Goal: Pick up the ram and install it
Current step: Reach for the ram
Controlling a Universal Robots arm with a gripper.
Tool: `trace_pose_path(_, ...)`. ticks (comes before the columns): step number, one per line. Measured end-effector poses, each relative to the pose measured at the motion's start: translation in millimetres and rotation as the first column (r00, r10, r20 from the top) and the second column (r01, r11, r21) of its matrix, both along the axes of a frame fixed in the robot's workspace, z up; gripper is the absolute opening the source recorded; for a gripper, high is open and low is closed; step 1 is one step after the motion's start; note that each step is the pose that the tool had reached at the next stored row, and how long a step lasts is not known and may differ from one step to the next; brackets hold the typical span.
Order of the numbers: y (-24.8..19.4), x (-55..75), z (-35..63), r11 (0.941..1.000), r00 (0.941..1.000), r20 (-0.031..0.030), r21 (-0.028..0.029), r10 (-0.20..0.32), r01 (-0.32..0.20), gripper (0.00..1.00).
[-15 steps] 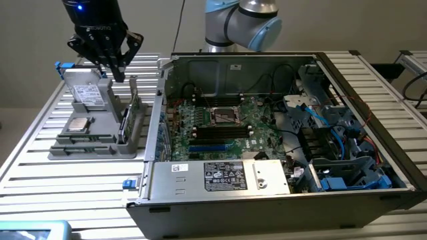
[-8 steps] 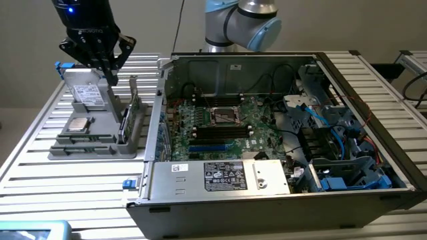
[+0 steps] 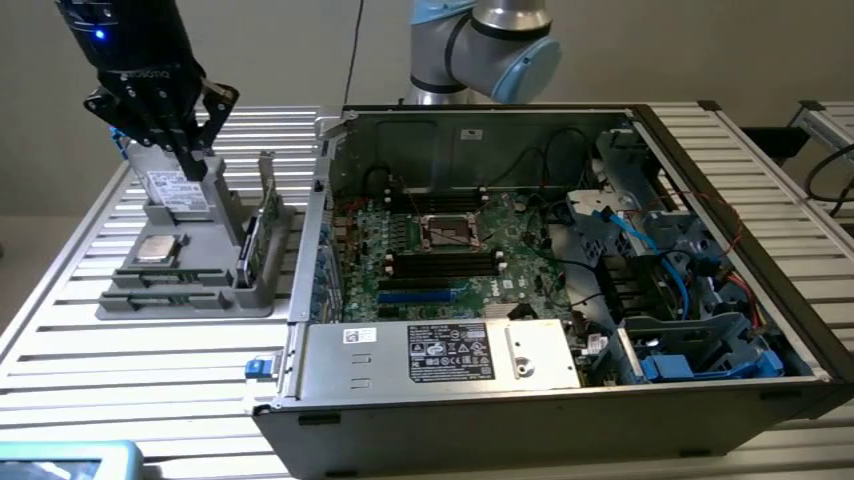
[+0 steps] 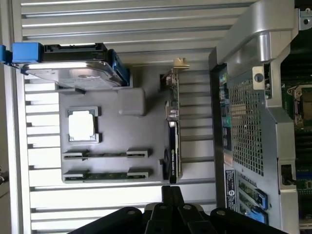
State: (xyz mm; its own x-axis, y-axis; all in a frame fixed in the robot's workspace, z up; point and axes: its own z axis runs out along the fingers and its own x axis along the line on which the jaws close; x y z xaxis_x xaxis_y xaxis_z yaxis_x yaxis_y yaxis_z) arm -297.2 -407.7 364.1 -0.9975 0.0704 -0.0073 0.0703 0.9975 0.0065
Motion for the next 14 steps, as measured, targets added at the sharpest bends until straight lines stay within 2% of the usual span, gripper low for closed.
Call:
trace_pose_path(7, -1.6, -29.0, -8.6, 1.0000, 1.0000, -0.0014, -0.0042, 0.000, 0.000, 0.11)
trace_pose_path(14, -3.6, -57.4, -20.7, 1.0000, 1.0000, -0.0023, -0.0046, 0.000, 0.000, 0.11)
